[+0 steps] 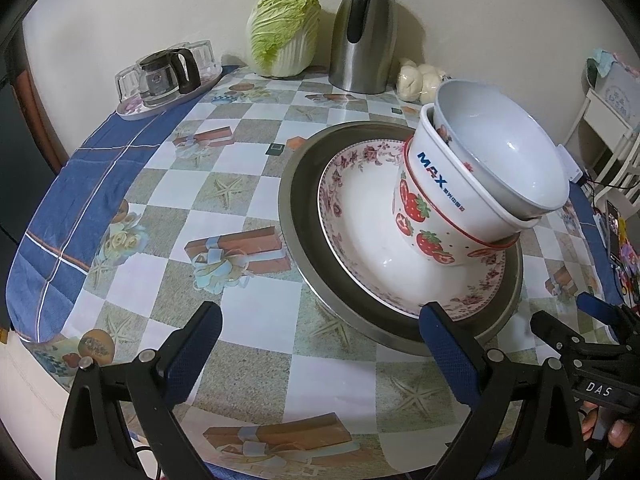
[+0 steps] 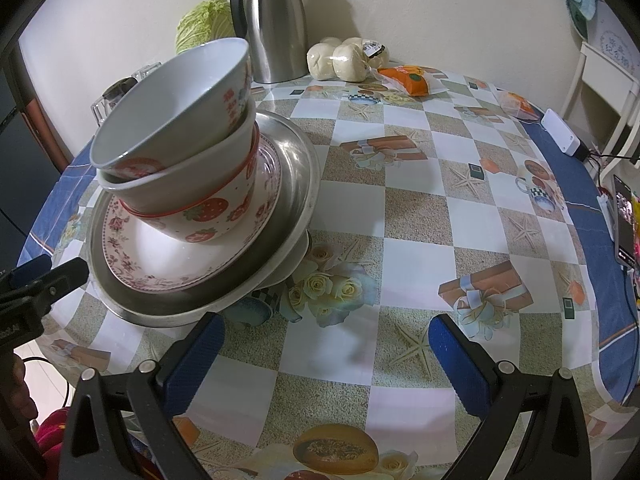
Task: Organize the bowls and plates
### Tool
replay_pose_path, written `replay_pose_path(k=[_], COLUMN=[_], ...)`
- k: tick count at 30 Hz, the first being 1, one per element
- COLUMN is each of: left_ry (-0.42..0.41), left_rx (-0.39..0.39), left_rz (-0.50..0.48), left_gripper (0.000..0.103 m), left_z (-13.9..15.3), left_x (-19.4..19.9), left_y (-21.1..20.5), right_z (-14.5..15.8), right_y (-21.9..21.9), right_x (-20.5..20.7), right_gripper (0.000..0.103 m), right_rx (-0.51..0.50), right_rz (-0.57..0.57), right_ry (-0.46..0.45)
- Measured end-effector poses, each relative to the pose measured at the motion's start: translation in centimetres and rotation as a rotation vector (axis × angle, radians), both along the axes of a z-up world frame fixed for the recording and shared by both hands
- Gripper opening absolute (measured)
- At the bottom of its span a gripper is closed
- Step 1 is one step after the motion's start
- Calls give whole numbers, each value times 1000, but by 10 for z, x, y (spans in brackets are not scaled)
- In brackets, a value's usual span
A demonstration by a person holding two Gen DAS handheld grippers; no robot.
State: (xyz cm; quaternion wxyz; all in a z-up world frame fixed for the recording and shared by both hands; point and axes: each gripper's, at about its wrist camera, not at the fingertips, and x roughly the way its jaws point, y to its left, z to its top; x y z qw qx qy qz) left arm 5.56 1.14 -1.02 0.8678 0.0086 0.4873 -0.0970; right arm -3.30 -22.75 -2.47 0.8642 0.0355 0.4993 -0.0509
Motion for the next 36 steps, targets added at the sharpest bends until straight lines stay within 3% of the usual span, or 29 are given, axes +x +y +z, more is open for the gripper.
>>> replay_pose_path(k=[36], left_ry=[-26], left_rx=[5], left_rz=[12], left_gripper=[99], left_z=[4], left_x=[-3], left_y=[1], right_z=[0], right_y=[0], right_x=[0], right_gripper=[103], right_rx=[-1], right_rz=[0], right_ry=[1])
